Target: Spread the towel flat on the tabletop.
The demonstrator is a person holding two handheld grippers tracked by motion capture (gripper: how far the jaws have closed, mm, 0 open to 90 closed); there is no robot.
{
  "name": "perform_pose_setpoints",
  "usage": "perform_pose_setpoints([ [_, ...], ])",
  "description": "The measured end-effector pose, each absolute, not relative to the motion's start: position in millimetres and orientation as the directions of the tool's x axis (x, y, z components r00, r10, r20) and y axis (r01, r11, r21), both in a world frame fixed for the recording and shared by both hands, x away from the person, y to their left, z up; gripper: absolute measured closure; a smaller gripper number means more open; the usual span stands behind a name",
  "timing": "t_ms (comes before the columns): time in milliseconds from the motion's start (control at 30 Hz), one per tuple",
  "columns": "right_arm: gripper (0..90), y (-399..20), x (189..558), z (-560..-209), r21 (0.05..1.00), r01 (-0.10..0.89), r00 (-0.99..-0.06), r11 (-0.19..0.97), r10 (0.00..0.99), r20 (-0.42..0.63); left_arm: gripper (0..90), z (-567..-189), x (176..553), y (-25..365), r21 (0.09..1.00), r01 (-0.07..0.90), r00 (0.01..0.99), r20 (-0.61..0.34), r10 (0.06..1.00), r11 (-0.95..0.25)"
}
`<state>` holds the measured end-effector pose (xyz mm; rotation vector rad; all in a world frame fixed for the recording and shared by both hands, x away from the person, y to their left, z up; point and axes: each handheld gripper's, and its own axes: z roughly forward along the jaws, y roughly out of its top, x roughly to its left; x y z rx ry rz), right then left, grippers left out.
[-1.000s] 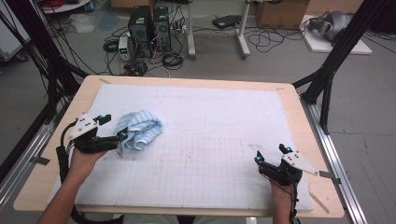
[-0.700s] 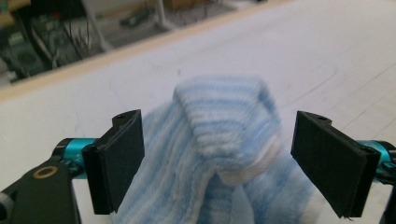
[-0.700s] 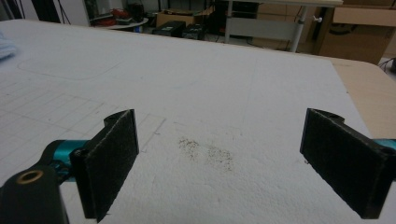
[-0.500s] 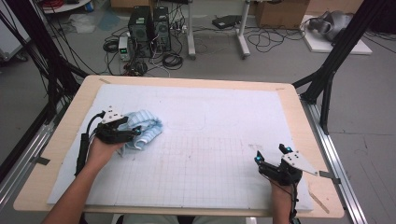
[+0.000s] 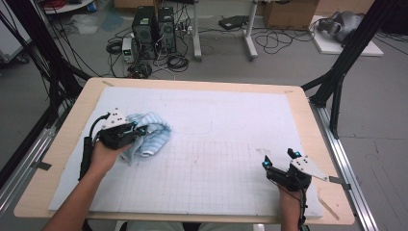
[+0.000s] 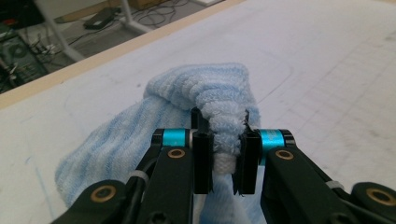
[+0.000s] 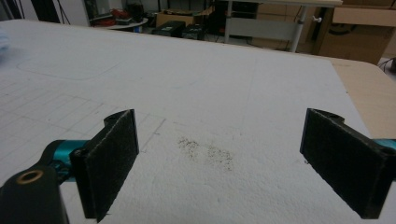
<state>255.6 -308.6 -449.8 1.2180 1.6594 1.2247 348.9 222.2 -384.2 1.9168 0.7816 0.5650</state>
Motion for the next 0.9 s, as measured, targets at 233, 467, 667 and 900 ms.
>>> perform_pose_setpoints([
  [233,10.7,-308.6,255.6,-449.8,0.959,0.265,-0.286,0.097,0.958,-0.017,80.7,-343.8,329.4,197.8,0.928,0.157,0.770,0.100,0.630,-0.339],
  [467,10.7,-308.8,255.8,-449.7,0.959,0.267,-0.289,0.095,0.957,-0.014,80.8,-321.9,320.9,176.8,0.942,0.099,0.822,0.105,0.560,-0.322],
  [667,10.7,-308.8,255.8,-449.7,0.959,0.266,-0.290,0.095,0.957,-0.015,80.7,-307.1,315.3,156.2,0.952,0.045,0.871,0.111,0.478,-0.304],
  [900,10.7,-309.4,255.8,-449.7,0.961,0.262,-0.292,0.094,0.956,-0.014,80.5,-322.1,330.0,148.1,0.933,0.100,0.858,0.095,0.505,-0.345],
])
